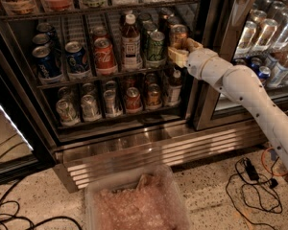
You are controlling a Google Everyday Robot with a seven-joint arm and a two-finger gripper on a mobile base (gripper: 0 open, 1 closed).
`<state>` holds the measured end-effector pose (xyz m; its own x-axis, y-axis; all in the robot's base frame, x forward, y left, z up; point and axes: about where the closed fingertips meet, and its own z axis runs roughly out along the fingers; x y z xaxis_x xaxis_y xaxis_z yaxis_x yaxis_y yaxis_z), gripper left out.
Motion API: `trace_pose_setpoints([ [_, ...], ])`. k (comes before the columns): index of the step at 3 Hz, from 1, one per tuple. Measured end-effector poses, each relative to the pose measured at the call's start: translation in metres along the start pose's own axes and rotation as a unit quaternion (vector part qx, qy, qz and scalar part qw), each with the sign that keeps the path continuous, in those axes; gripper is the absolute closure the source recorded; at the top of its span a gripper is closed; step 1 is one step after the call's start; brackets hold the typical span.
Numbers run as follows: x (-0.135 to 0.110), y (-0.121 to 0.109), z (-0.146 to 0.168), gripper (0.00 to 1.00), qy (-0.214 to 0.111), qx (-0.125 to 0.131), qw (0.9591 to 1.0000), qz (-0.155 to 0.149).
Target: Pick orange can from middle shelf of fridge
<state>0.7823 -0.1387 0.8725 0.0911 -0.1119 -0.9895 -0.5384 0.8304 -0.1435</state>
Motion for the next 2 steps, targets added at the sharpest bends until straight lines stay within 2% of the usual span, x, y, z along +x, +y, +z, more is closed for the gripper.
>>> trace_pose_setpoints([
  [2, -0.008, 0.004, -0.028, 1.00, -0.012, -0.031, 0.9992, 0.020],
])
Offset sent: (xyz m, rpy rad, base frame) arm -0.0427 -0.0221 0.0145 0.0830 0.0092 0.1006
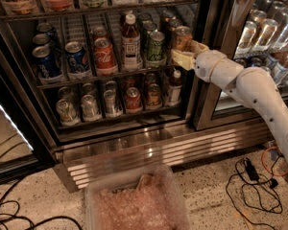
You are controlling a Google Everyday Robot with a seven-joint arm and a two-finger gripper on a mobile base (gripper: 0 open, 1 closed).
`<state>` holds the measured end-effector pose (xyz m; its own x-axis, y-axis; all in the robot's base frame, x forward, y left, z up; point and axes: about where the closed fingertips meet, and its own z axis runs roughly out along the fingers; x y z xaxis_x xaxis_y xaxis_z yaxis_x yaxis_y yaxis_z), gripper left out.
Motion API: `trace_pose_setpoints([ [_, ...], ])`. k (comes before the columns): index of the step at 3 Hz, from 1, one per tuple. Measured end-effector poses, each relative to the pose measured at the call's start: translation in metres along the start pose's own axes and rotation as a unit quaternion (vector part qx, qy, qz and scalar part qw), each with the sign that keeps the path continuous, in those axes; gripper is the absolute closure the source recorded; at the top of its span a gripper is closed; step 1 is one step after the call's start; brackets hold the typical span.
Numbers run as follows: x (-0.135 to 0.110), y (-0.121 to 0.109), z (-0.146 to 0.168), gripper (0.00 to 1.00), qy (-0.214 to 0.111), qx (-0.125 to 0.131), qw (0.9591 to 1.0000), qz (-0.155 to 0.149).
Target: Pick orange can from middle shelf of fridge
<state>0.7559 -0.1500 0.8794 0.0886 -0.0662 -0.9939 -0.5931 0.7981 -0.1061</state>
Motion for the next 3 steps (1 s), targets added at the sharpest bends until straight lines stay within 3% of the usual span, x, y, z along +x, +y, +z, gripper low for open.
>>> trace_pose_setpoints([
  [3, -0.024, 0.037, -0.019, 1.00, -0.034, -0.037, 0.9976, 0.048],
])
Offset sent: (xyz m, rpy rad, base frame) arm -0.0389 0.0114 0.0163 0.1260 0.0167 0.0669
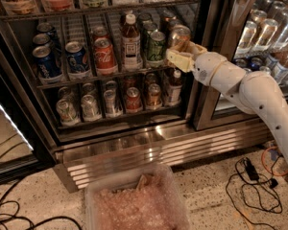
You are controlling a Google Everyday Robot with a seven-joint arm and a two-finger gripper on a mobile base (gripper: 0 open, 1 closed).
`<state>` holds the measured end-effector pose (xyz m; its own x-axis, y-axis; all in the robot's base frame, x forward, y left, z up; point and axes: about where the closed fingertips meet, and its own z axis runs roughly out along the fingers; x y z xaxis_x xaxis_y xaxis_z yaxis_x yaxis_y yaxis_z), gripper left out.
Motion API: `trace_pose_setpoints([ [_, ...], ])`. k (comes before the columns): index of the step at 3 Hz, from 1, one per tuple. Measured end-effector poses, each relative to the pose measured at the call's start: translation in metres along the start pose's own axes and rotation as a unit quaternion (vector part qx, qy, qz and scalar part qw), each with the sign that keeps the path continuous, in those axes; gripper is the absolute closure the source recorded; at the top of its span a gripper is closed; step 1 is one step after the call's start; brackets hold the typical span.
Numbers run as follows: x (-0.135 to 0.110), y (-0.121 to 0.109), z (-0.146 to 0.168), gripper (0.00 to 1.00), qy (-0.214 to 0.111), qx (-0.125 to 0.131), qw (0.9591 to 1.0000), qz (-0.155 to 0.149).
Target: Pick orange can from middle shelf of fridge
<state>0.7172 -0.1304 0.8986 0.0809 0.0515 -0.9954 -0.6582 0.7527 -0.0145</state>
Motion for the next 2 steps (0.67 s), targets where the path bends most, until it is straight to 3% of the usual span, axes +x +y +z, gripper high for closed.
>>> trace_pose_setpoints([
  [1, -0.0053, 0.0164, -0.0039, 1.00, -0.001, -0.020, 0.9997, 0.010],
  [2, -0.0053, 0.0164, -0.0039, 1.00, -0.001, -0.020, 0.9997, 0.010],
])
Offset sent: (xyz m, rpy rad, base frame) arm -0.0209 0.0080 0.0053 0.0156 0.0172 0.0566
